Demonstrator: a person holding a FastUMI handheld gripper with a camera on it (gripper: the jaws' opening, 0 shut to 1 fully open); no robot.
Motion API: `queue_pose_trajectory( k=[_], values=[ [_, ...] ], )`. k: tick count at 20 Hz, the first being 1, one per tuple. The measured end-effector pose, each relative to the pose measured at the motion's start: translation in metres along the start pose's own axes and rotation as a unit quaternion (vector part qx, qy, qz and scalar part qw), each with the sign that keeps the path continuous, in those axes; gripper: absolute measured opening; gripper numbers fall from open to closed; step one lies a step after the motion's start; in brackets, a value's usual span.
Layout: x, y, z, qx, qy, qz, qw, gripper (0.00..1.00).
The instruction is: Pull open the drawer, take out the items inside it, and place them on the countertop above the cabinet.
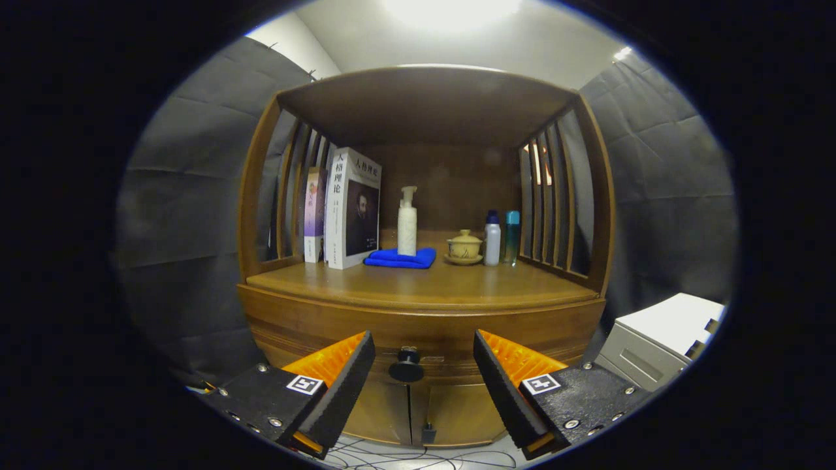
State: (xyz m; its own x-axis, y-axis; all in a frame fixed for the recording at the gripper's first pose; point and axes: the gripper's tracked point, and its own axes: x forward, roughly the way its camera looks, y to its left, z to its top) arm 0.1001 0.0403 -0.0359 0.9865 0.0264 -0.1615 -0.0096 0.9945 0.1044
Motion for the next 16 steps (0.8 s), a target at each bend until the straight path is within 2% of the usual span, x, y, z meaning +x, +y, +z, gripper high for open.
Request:
queue_pose_trajectory(
  k=[8, 16],
  values=[
    [0.048, 0.016, -0.054, 0.029, 0.088, 0.021, 0.995, 0.92],
    [0.067, 0.021, -0.068, 0.035, 0.117, 0.036, 0.992, 0.64]
  ],
)
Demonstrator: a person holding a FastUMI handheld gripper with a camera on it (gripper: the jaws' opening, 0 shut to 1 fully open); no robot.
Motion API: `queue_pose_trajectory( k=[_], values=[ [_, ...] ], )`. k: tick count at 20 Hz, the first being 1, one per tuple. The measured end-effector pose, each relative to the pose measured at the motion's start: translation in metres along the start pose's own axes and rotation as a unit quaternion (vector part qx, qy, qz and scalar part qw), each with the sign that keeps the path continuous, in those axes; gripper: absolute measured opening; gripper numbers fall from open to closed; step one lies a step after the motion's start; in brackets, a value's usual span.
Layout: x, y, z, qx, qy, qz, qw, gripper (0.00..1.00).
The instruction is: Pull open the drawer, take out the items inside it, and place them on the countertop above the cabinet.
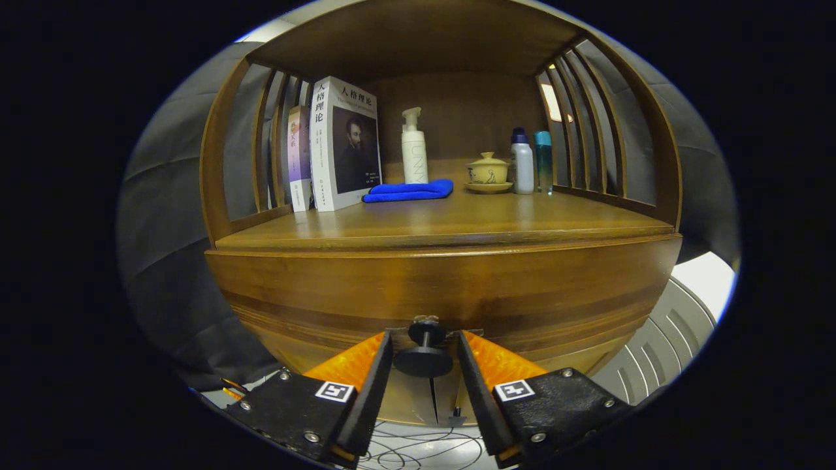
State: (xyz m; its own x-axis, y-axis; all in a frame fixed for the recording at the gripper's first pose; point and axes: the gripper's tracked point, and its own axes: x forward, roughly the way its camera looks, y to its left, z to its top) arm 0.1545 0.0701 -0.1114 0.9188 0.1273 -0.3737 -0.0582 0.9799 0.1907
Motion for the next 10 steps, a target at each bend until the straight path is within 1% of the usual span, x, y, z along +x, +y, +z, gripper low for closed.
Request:
queue_pose_trajectory(
  k=[1, 3, 7, 10],
  values=[
    [-0.0041, -0.0030, 0.0027, -0.011, 0.000, -0.005, 1.000, 0.59],
    [-0.0014, -0.0024, 0.0003, -0.011, 0.001, -0.016, 1.000, 0.48],
    [-0.0023, -0.0034, -0.0005, -0.006, -0.002, -0.022, 1.000, 0.42],
    [-0.0080, -0.0035, -0.0032, -0.005, -0.004, -0.025, 1.000, 0.41]
  ],
)
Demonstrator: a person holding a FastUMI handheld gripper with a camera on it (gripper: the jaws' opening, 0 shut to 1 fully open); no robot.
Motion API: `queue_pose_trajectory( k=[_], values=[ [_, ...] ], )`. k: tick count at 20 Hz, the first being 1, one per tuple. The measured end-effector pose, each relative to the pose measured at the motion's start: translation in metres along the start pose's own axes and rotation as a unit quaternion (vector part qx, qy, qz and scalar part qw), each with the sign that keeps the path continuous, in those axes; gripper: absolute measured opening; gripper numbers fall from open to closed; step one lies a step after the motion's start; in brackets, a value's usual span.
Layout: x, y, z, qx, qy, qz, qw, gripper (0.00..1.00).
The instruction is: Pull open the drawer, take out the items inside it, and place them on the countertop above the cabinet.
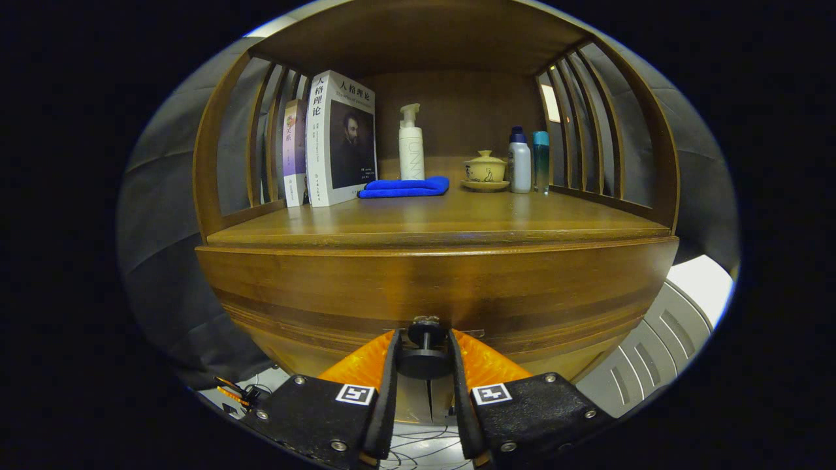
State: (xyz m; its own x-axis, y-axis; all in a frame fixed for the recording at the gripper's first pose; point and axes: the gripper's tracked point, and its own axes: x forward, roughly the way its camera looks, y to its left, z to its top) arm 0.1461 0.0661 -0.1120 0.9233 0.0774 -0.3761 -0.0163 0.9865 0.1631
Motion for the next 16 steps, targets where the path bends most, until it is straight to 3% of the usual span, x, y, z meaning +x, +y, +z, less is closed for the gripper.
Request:
queue_pose_trajectory(
  k=[16],
  values=[
    [-0.066, 0.001, -0.021, 0.004, 0.006, -0.015, 1.000, 0.41]
  ],
)
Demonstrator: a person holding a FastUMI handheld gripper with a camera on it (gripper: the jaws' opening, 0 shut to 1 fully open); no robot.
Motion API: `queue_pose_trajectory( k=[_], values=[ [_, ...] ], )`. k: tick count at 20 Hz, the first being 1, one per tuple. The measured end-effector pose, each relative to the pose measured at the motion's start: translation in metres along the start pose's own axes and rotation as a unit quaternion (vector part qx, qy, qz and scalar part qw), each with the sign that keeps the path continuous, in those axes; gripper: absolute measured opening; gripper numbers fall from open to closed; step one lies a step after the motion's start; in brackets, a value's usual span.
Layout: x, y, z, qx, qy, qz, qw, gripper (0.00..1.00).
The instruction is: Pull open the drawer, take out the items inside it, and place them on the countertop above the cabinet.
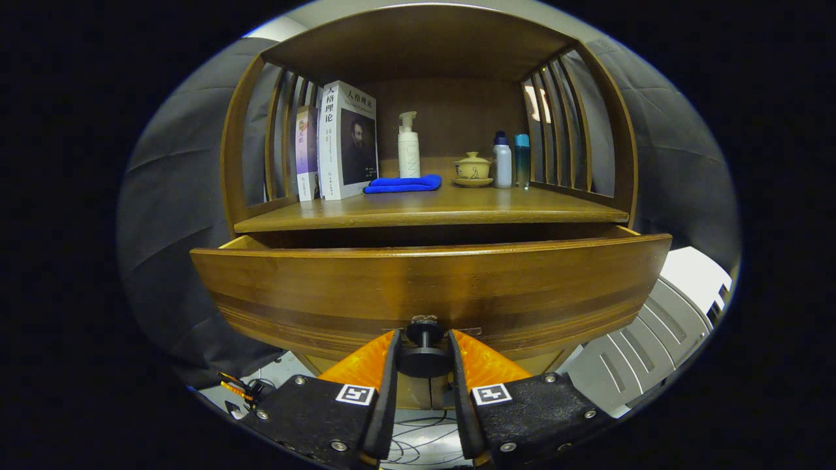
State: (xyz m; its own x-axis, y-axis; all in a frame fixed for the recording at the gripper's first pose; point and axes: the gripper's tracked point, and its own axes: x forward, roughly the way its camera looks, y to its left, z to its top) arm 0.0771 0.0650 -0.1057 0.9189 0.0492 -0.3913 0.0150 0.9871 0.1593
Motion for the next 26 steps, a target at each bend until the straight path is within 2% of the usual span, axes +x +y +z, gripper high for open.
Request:
queue_pose_trajectory(
  k=[17, 26],
  values=[
    [-0.088, -0.002, -0.036, -0.016, 0.026, -0.014, 0.999, 0.40],
    [-0.118, 0.006, -0.053, -0.013, 0.039, -0.002, 0.999, 0.40]
  ],
)
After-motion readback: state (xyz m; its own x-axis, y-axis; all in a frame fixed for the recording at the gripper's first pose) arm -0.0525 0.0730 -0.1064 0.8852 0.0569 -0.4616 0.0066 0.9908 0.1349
